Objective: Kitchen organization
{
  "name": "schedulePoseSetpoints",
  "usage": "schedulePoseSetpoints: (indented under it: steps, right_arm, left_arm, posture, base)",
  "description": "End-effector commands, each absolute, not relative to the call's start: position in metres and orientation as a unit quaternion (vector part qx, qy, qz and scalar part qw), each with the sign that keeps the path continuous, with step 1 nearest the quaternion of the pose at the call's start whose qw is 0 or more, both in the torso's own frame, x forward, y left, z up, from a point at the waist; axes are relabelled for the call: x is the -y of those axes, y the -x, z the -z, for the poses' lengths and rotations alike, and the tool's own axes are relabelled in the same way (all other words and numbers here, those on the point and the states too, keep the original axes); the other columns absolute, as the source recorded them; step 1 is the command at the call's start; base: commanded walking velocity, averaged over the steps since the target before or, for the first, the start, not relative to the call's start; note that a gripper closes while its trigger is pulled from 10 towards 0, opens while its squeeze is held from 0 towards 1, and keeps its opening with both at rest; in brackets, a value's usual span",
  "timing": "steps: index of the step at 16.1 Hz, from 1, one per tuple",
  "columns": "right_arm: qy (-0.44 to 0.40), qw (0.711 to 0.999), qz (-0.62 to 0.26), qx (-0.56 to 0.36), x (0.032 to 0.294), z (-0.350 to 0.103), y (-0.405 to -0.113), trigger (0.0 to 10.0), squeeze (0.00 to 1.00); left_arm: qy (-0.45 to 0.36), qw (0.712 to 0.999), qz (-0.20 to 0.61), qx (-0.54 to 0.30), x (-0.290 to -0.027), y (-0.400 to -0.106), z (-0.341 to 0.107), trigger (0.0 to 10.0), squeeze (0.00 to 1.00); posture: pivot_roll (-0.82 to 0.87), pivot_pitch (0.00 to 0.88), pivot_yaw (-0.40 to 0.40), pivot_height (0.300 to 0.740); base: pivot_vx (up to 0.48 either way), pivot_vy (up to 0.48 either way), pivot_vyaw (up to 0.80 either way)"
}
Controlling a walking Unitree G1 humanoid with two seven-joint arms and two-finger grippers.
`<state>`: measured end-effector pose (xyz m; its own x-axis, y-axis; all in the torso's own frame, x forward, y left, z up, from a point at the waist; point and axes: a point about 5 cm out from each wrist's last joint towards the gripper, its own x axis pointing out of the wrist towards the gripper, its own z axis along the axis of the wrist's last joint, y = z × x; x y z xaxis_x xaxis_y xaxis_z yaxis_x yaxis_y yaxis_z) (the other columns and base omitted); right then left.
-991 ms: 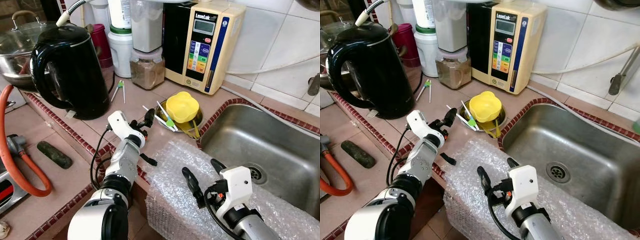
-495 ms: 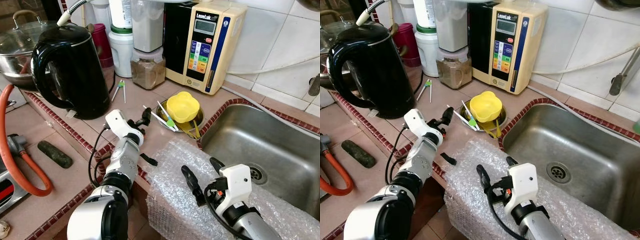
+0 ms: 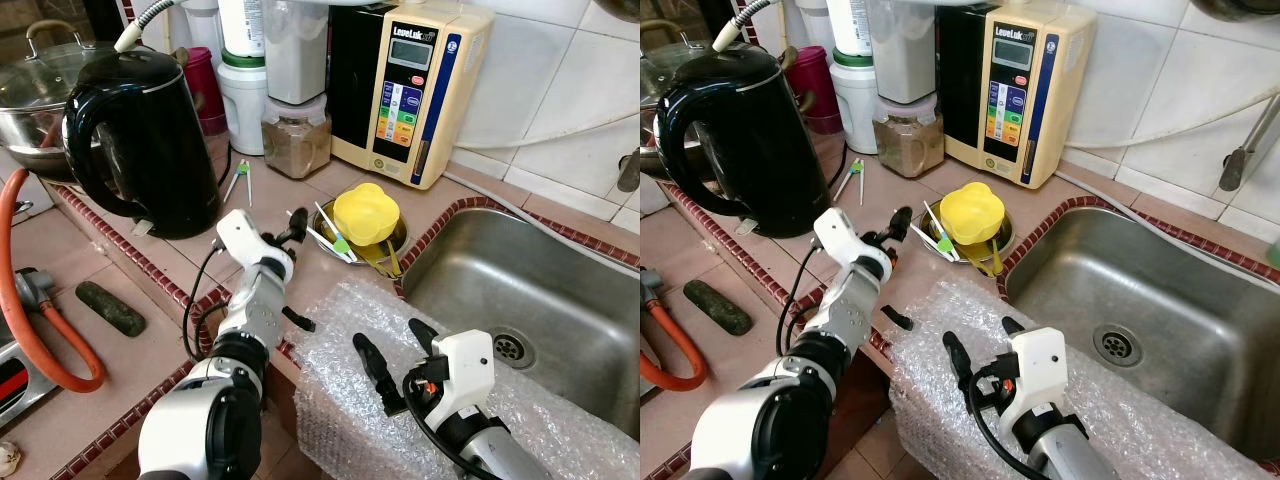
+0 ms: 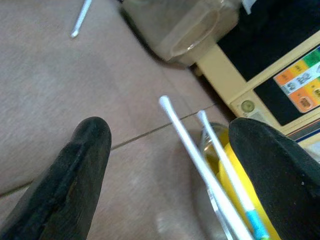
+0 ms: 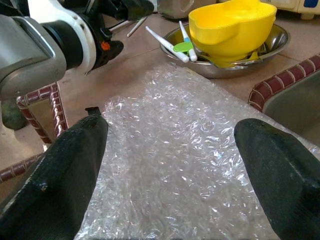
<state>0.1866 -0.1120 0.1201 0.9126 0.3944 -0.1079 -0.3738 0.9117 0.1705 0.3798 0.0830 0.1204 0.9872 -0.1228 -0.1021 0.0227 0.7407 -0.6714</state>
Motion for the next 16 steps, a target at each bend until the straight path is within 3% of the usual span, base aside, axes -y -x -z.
schedulePoseSetpoints:
  steps: [1,12,16]
  right_arm:
    - [-0.085,0.976,-0.185,-0.081,0.116,-0.118,-0.187,10.0,0.00]
    - [-0.060,0.984,-0.153,-0.069,0.121,-0.121,-0.197,10.0,0.00]
    - [-0.048,0.976,-0.197,-0.077,0.111,-0.122,-0.193,10.0,0.00]
  left_arm:
    - [0.350,0.934,0.033,-0.066,-0.085,-0.383,-0.126,10.0,0.00]
    - [0.354,0.931,0.010,-0.086,-0.091,-0.387,-0.128,10.0,0.00]
    - [0.369,0.922,0.017,-0.113,-0.084,-0.384,-0.120,10.0,0.00]
  posture:
    - [-0.06,0.000,0.037,0.740]
    - [-0.06,0.000,0.045,0.740]
    - [-0.06,0.000,0.045,0.740]
  base:
    - [0.000,0.000,0.00]
    - [0.000,0.000,0.00]
    - [0.000,0.000,0.00]
